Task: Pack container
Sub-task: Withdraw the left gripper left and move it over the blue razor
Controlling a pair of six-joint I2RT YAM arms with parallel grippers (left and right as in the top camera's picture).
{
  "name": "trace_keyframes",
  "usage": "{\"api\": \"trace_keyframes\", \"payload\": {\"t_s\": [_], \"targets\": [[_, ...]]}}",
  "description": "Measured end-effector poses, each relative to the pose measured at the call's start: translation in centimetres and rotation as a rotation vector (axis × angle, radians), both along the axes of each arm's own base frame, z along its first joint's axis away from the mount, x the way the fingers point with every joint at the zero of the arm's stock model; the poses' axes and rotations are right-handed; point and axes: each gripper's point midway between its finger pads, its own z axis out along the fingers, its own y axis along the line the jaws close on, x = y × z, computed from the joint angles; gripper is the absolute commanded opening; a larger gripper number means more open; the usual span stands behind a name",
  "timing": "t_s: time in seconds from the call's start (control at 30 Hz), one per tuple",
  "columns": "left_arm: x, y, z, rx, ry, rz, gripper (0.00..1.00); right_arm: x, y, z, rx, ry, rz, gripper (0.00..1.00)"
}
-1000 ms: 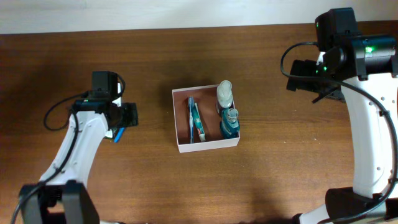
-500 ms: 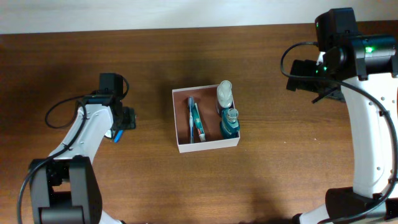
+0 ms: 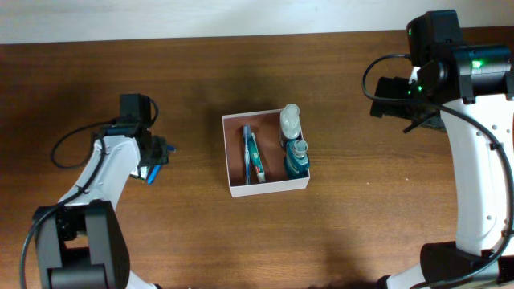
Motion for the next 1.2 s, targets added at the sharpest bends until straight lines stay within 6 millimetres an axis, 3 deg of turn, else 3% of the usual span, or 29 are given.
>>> {"api": "trace_keyframes", "payload": {"t_s": [0.33, 0.63, 0.93, 1.0, 1.07, 1.2], "targets": [[-0.3, 0.0, -1.3, 0.022, 0.016, -0.073, 0.89, 0.0, 0.0, 0.0, 0.000, 0.000, 0.000, 0.98], [0.9, 0.3, -1.1, 0.056, 0.001, -0.165, 0.92, 0.0, 0.0, 0.0, 0.000, 0.000, -0.001, 0.98], [0.6, 0.9, -3.9, 0.081, 0.103, -0.259, 0.94, 0.0, 0.0, 0.0, 0.000, 0.000, 0.000, 0.98], [0.8, 1.0, -3.9, 0.085, 0.104, -0.263, 0.89, 0.0, 0.0, 0.0, 0.000, 0.000, 0.000, 0.98], [0.9, 1.1, -4.0, 0.085, 0.106, -0.264, 0.77, 0.0, 0.0, 0.0, 0.000, 0.000, 0.000, 0.98], [0.9, 1.1, -4.2, 0.088, 0.112, -0.275, 0.70, 0.0, 0.0, 0.0, 0.000, 0.000, 0.000, 0.98]]}}
